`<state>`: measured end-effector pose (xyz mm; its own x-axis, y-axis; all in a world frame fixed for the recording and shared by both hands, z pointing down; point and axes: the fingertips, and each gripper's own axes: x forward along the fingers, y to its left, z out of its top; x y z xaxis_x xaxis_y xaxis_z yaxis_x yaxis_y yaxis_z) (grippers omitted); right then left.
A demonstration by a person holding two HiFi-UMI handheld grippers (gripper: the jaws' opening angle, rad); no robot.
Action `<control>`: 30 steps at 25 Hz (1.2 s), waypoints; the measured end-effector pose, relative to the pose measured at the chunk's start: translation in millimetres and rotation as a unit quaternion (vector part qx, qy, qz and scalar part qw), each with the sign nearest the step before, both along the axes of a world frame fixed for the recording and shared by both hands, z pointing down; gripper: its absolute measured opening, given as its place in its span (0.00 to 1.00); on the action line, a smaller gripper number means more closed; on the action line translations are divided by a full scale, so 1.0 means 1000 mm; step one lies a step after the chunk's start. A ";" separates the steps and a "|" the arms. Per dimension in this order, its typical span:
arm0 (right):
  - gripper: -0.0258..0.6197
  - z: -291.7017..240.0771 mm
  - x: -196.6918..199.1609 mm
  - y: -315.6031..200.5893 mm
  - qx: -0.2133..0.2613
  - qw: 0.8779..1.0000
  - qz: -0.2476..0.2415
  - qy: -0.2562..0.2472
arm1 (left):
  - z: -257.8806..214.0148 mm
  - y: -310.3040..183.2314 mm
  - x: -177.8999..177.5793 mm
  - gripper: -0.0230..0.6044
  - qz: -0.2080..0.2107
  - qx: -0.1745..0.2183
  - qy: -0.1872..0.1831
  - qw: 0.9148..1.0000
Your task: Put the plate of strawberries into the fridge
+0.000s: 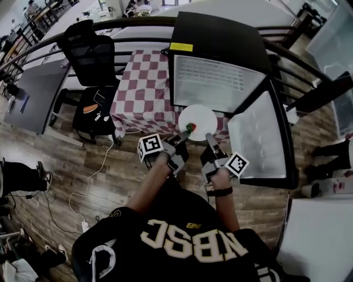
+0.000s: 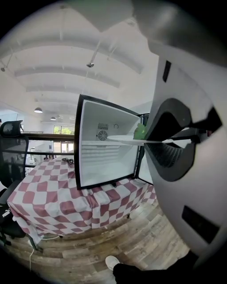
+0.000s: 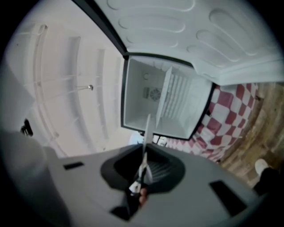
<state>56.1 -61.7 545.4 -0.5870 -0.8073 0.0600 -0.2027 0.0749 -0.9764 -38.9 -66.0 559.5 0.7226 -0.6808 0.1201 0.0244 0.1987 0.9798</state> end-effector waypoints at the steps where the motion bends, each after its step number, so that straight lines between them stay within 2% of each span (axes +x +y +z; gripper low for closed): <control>1: 0.09 -0.001 -0.002 -0.011 0.003 1.000 0.003 0.002 | -0.002 -0.012 -0.002 0.08 0.002 0.002 0.000 1.000; 4: 0.09 -0.003 -0.007 -0.038 0.003 1.000 0.010 0.002 | -0.009 -0.043 -0.006 0.08 0.011 0.018 -0.011 1.000; 8: 0.09 0.002 -0.012 -0.062 -0.016 0.999 0.034 -0.001 | -0.011 -0.071 -0.011 0.08 0.030 0.028 -0.045 0.998; 10: 0.09 -0.004 -0.013 -0.069 -0.006 0.999 0.041 -0.007 | -0.013 -0.080 -0.010 0.08 0.034 0.026 -0.036 0.998; 14: 0.09 -0.010 -0.008 -0.075 0.017 0.999 0.024 0.022 | -0.016 -0.094 -0.007 0.08 0.039 0.025 -0.025 0.999; 20: 0.09 -0.015 0.011 -0.090 0.026 1.000 0.011 -0.002 | -0.022 -0.115 0.017 0.08 0.038 0.032 -0.021 0.999; 24: 0.09 -0.015 0.017 -0.105 0.037 0.999 -0.015 0.022 | -0.023 -0.139 0.021 0.08 0.024 0.030 -0.017 0.999; 30: 0.09 -0.019 0.019 -0.132 0.051 0.998 -0.039 0.005 | -0.030 -0.170 0.025 0.08 0.006 0.038 -0.020 0.999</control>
<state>74.8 -193.6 526.0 -0.6480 -0.7615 -0.0139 -0.2019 0.1894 -0.9609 -13.8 -235.8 529.1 0.7263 -0.6804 0.0978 -0.0173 0.1242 0.9921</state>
